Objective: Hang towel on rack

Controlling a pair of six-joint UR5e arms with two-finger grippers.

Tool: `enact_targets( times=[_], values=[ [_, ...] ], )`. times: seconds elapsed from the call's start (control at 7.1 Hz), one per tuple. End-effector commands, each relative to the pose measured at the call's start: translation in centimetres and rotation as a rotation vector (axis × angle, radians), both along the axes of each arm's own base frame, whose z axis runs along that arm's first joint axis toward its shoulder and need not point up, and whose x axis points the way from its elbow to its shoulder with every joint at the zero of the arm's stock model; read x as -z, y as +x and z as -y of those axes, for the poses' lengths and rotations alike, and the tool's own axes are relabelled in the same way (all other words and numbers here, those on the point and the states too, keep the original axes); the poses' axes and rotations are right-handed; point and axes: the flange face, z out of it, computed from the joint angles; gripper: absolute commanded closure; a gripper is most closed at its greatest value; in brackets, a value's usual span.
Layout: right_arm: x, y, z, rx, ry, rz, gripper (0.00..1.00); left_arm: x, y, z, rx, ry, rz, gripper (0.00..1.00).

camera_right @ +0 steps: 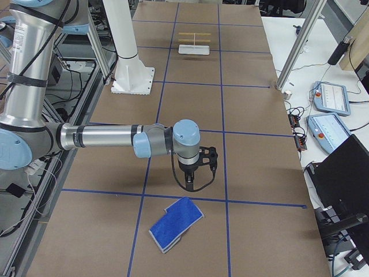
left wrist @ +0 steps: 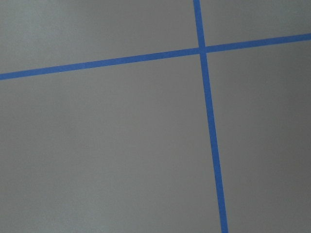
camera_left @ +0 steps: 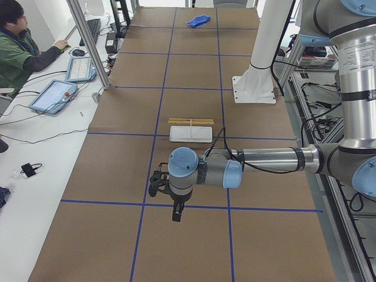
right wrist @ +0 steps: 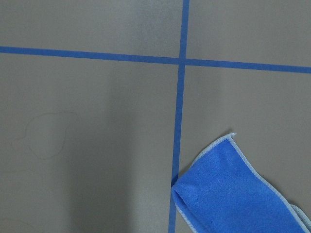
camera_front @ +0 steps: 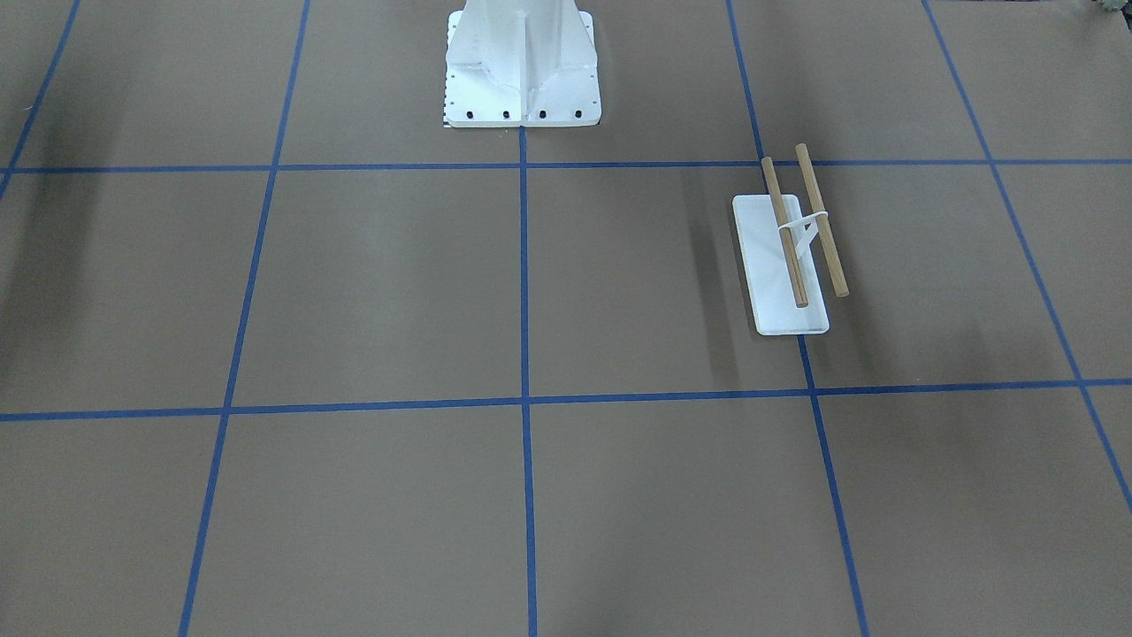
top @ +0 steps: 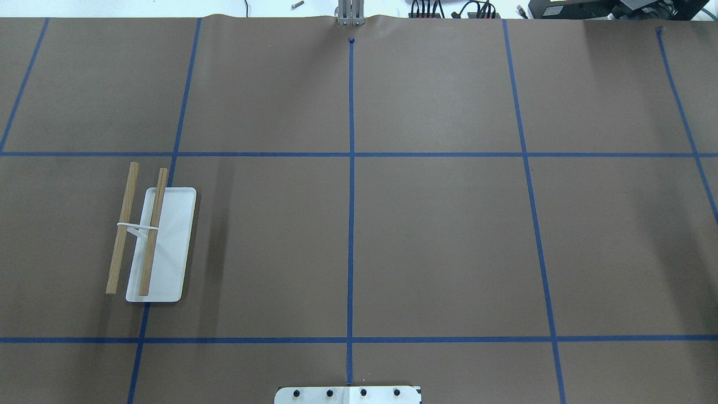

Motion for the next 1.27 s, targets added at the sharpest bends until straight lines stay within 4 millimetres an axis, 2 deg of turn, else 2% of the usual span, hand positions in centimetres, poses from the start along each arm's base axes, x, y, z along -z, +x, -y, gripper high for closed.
enact_targets(
  times=[0.0,0.14,0.28,0.42,0.56,0.7,0.85,0.99,1.13],
  values=[
    [0.6,0.0,-0.2,0.0,0.011,0.001,0.0,0.2,0.0,0.0,-0.001,0.011,0.0,0.01],
    [0.7,-0.1,-0.1,0.002,0.017,0.001,0.0,1.1,0.0,0.1,-0.001,0.038,0.001,0.01],
    [2.0,-0.1,0.2,0.002,0.043,0.007,0.0,1.5,0.0,0.3,-0.001,0.049,0.001,0.01],
    [2.7,-0.4,0.3,0.01,0.058,0.008,0.0,2.8,0.0,0.5,-0.001,0.084,0.002,0.01],
    [3.2,-0.5,0.5,0.01,0.069,0.014,0.0,3.2,0.0,0.6,0.0,0.092,0.003,0.01],
    [5.1,-0.9,1.4,0.011,0.121,0.051,0.0,4.4,0.0,1.3,0.0,0.131,0.004,0.01],
    [5.3,-0.9,1.8,0.009,0.164,0.055,0.0,5.3,0.0,2.0,0.002,0.18,0.003,0.01],
    [5.9,-0.8,1.4,0.009,0.194,0.074,0.0,6.2,-0.1,3.1,0.003,0.226,0.004,0.01],
    [5.2,-0.8,1.3,0.027,0.208,0.065,0.0,8.6,-0.1,7.5,0.012,0.328,0.006,0.01]
  ],
)
